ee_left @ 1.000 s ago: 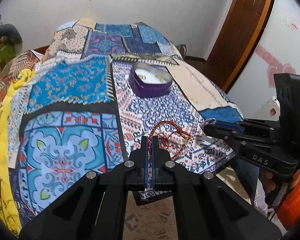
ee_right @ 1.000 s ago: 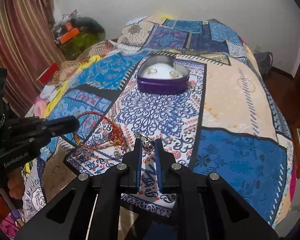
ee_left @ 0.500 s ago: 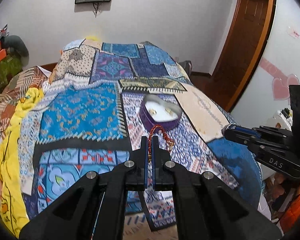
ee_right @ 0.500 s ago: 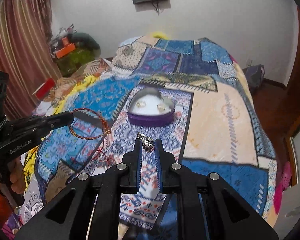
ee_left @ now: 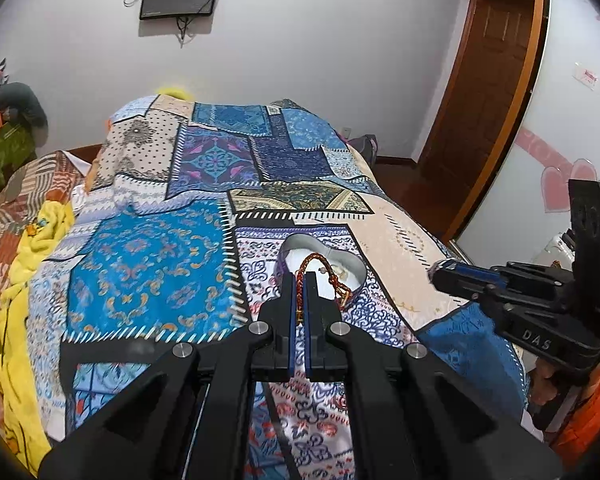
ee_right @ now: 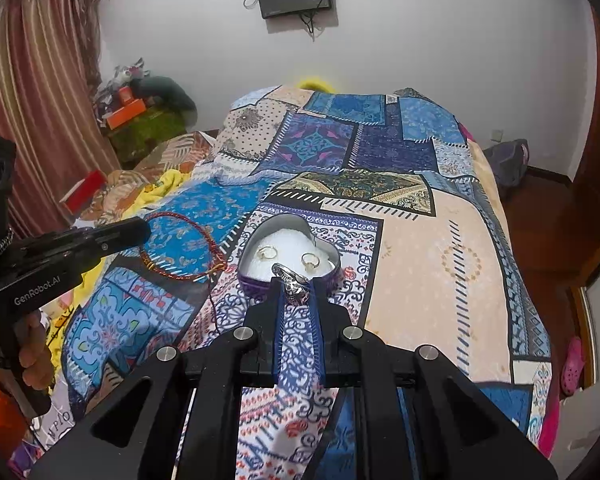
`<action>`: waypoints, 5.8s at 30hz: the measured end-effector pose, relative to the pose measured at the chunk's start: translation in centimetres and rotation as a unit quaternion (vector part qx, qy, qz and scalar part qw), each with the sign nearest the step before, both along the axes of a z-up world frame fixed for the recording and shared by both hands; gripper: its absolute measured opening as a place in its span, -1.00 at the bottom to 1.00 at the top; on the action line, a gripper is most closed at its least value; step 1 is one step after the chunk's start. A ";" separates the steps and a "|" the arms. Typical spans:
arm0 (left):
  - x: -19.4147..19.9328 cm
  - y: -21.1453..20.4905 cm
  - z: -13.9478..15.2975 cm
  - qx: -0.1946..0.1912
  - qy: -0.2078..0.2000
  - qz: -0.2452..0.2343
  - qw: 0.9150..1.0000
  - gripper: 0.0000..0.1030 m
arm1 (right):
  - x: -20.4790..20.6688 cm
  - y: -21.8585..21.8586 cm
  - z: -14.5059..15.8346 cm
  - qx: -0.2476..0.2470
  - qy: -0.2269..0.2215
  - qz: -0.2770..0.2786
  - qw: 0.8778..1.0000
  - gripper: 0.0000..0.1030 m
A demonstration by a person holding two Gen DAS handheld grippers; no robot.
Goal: Organize jewelry
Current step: 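Carry the charm and red bracelet over the tin and lower them inside, then open both grippers and lift them out of the tin, then grasp the blue beaded strand with the right gripper while the left gripper grasps a silver ring, then lower the strand and ring into the tin and open both grippers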
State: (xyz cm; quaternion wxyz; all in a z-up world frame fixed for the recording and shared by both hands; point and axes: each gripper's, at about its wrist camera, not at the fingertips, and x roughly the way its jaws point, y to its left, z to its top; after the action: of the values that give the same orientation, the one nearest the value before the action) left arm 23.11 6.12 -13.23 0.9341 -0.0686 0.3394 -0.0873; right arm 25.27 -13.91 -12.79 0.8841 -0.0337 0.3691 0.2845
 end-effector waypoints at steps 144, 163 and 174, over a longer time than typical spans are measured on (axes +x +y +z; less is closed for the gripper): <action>2.9 -6.8 -9.0 0.054 0.128 -0.100 0.985 -0.60 | 2.3 0.6 -1.5 -0.046 0.047 0.046 0.997 -0.86; 5.4 -1.6 -2.5 0.021 0.051 -0.043 0.998 -0.60 | 4.9 2.4 1.2 -0.022 0.013 0.045 0.999 -0.86; 8.0 -1.9 -4.0 0.027 0.064 -0.052 0.996 -0.60 | 7.3 4.1 -1.2 -0.025 0.048 0.057 0.997 -0.86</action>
State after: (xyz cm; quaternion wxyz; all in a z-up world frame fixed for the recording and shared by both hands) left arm 31.13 4.21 -17.21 0.9061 -0.0312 0.4039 -0.1218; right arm 32.57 -9.77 -13.97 0.8468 -0.0635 0.4155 0.3259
